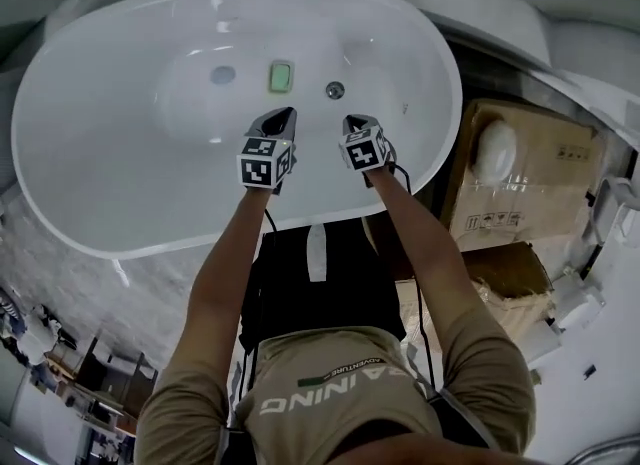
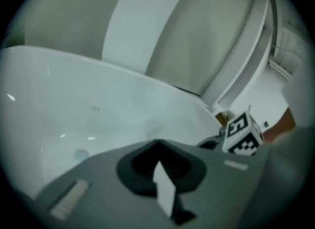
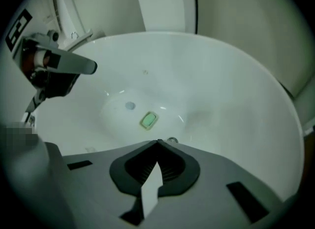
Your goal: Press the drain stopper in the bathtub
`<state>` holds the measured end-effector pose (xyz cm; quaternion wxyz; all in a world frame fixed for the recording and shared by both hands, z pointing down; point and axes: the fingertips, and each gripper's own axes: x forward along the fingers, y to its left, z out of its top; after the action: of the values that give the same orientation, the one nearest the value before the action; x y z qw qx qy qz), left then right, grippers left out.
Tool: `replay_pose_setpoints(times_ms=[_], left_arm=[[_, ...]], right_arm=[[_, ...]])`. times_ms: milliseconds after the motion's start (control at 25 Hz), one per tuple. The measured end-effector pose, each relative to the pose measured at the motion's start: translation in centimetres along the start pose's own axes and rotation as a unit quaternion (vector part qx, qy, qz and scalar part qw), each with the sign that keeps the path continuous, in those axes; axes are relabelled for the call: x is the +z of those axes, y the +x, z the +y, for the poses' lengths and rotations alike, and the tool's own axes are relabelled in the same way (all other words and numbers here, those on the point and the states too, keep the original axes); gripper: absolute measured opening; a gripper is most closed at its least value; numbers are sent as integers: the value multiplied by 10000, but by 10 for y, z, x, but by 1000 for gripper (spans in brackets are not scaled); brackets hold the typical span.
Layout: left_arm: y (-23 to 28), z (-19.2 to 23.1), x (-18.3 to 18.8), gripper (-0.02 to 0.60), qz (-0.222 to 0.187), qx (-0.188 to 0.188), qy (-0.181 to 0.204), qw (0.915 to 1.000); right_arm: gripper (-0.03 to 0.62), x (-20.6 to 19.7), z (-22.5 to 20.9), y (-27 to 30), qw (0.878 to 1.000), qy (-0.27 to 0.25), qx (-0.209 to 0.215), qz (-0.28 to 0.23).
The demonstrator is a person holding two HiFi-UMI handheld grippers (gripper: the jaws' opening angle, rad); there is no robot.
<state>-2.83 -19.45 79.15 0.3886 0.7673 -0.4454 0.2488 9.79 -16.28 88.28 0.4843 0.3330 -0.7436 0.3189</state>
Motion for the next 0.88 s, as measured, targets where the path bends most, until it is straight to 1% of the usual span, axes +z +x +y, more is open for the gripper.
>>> replay_pose_setpoints(times_ms=[40,120,280,440,560,680,760,880], left_arm=[[-11,-4,11,2,-94,17,19,10000],[-31,-15,33,2,-301,41,27,9995],[-74,-51,65,2,-528,-1,112,9985],[-126,-72,104,2,-814,-50,322,9961],[-163,-85,129,2,-1105,-27,252,9936],[-197,-98,143,2,-1343,-36,206,9907],[-217,-106,155,2,-1498,-61,297,9883],[-248,-120,170,2,-1704,-138,572,9836]], right_arm=[[9,10,5,-17,9997,147,7,-192],[9,28,15,-49,9983,270,22,-524],[9,43,38,-120,9948,370,93,-947],[9,65,62,-187,9908,289,81,-1321],[9,82,73,-233,9876,217,96,-1550],[9,95,83,-273,9839,234,82,-1767],[9,110,86,-299,9786,313,60,-2031],[9,125,92,-336,9700,362,-82,-2404]])
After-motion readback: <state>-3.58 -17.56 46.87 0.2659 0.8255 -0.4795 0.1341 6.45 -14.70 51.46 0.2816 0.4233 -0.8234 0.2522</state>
